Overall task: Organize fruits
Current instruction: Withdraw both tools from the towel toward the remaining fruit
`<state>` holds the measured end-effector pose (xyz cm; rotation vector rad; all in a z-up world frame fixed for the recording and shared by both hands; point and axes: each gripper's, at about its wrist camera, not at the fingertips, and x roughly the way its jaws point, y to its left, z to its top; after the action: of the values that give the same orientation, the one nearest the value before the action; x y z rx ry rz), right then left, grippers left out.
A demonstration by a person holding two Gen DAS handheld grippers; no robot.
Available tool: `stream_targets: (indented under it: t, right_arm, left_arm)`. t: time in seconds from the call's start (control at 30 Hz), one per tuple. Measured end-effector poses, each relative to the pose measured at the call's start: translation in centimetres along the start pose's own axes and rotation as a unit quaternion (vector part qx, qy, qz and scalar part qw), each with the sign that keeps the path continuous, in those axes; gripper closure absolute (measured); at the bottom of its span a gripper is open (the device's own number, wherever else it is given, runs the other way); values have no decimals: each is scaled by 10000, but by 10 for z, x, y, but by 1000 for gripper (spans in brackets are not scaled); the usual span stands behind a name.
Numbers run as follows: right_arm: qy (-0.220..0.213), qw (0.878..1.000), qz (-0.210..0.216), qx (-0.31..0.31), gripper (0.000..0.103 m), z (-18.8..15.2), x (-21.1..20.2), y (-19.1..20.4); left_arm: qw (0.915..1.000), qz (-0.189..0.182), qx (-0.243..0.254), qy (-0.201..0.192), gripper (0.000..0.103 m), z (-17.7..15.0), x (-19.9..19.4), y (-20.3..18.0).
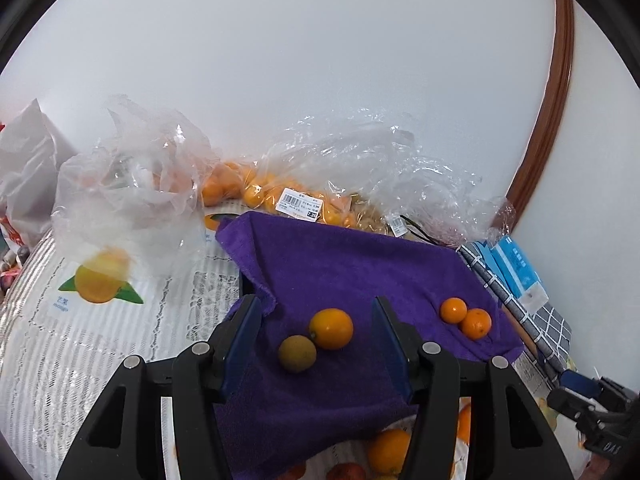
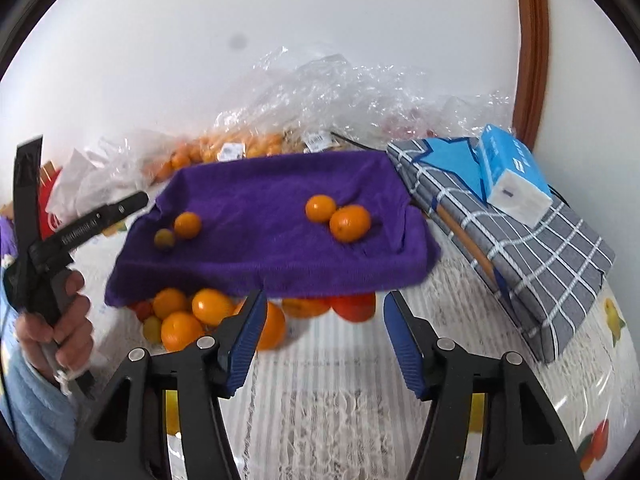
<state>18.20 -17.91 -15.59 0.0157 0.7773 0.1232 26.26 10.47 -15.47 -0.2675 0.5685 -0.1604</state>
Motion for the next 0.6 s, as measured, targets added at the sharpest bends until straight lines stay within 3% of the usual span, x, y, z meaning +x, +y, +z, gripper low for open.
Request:
stream_targets:
  t: [0.17, 0.3, 0.6]
  right_arm:
    - [98, 9998, 30, 169, 51, -26, -5, 1]
    - [103, 9998, 127, 138, 56, -37, -8, 0]
    - [300, 9969, 662, 312, 56, -39, 28, 8]
  left_arm:
    - [9993, 312, -56, -181, 50, 2, -15, 5]
    - [9998, 203, 26, -85, 50, 0, -36, 0]
    - [9985, 286, -98, 465, 46, -60, -78, 26]
